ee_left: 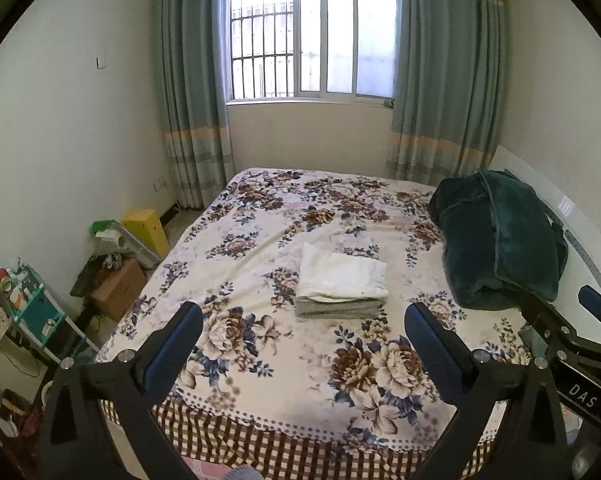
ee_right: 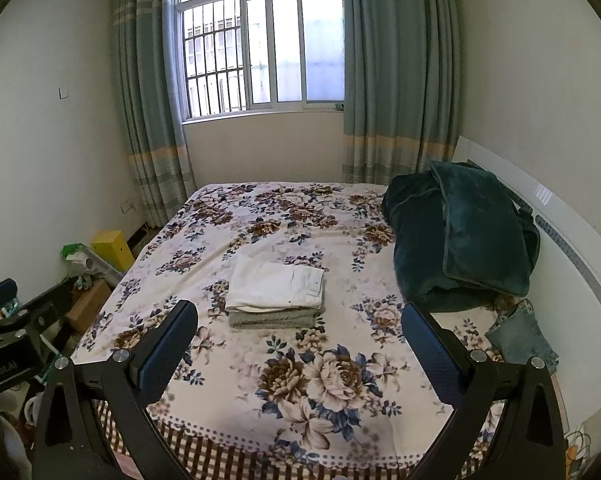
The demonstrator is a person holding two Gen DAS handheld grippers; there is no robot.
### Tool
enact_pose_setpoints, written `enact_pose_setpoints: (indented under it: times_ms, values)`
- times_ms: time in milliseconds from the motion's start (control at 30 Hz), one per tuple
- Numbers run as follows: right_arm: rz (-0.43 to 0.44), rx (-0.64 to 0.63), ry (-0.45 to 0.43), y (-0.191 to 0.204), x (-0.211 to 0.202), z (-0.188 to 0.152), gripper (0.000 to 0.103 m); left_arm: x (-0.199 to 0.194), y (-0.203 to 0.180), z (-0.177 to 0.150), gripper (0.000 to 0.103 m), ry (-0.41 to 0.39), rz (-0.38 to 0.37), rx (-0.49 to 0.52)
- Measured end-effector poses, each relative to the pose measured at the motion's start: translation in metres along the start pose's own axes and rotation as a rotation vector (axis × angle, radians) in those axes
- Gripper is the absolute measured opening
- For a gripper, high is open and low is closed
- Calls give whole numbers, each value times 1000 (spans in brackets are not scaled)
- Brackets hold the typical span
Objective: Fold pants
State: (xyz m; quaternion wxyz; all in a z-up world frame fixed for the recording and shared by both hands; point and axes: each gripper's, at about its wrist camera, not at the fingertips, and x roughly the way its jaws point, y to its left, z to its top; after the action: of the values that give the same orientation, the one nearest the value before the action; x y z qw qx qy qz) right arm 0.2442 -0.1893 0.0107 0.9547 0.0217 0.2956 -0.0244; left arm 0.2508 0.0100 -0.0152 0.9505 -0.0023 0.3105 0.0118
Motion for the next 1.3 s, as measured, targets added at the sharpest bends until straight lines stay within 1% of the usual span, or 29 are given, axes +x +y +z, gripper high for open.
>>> enact_pose_setpoints:
  times_ms: [433, 667, 1067, 1300]
  values:
    - [11, 2, -4, -3, 2, 7, 103, -6, 3, 4, 103, -14, 15, 0]
    - [14, -1, -4, -3, 6, 10, 103, -4, 3, 5, 103, -4, 16, -3]
    - [26, 0, 9, 0, 15, 10, 103, -4, 3, 4, 103, -3, 23, -3]
    - [28, 9, 8, -1, 14, 7, 103, -5, 3, 3, 103, -2, 20, -6]
